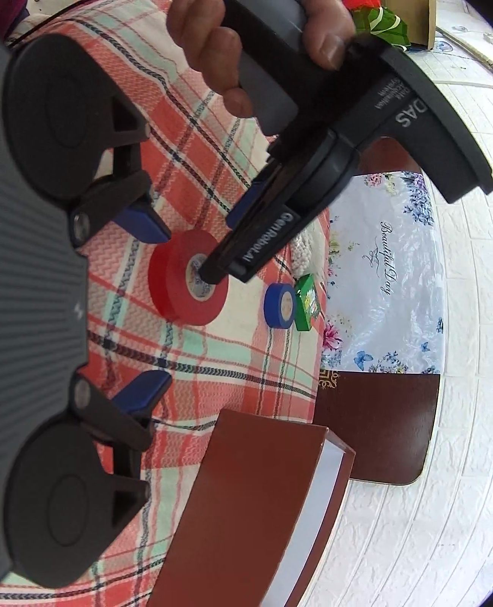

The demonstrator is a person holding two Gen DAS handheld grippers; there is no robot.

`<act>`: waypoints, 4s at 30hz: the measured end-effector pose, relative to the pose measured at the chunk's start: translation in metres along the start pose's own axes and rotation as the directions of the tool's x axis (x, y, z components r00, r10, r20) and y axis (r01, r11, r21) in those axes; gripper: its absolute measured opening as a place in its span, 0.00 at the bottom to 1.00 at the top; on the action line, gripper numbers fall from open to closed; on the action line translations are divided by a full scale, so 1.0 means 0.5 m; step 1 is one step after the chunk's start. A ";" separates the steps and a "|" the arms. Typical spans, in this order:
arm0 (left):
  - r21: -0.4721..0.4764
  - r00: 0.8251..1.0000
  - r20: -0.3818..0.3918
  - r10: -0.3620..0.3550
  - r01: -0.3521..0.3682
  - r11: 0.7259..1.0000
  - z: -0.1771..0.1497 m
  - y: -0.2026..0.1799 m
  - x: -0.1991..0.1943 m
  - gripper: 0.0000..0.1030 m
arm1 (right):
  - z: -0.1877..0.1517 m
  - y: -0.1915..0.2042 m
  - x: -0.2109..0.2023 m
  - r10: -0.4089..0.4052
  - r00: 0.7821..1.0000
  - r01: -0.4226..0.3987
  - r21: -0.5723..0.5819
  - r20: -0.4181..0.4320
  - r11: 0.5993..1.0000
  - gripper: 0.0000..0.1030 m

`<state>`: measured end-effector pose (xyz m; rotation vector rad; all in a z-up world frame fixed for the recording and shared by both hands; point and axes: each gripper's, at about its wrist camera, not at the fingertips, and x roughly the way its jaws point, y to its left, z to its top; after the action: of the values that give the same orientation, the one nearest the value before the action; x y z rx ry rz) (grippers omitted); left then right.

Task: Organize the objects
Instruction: 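Lower the right tool onto the red tape roll and close it, then carry the red tape roll into the brown box and open the right tool, then move the right tool to the blue tape roll and close it, then carry the blue tape roll into the brown box and open the right tool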

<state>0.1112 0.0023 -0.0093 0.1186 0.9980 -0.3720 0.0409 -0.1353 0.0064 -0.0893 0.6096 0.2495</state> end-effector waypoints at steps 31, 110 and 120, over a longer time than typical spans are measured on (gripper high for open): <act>0.265 0.932 0.270 -0.241 0.168 0.949 0.290 -0.345 -0.077 0.26 | 0.105 -0.248 -0.066 -0.355 0.879 0.344 0.094 0.319 0.934 0.69; -0.280 0.865 0.381 0.327 -0.229 0.932 -0.072 0.306 0.007 0.79 | 0.101 0.024 0.208 0.054 0.993 -0.055 -0.003 -0.104 0.998 0.58; -0.173 0.962 0.269 -0.050 0.099 0.980 -0.030 0.199 -0.054 0.57 | 0.025 0.017 0.091 0.025 0.996 -0.024 0.004 -0.081 1.000 0.74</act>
<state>0.1220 0.1058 -0.0018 -0.1351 0.7697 -0.3524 0.0814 -0.1156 -0.0098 -0.0898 0.6918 0.2697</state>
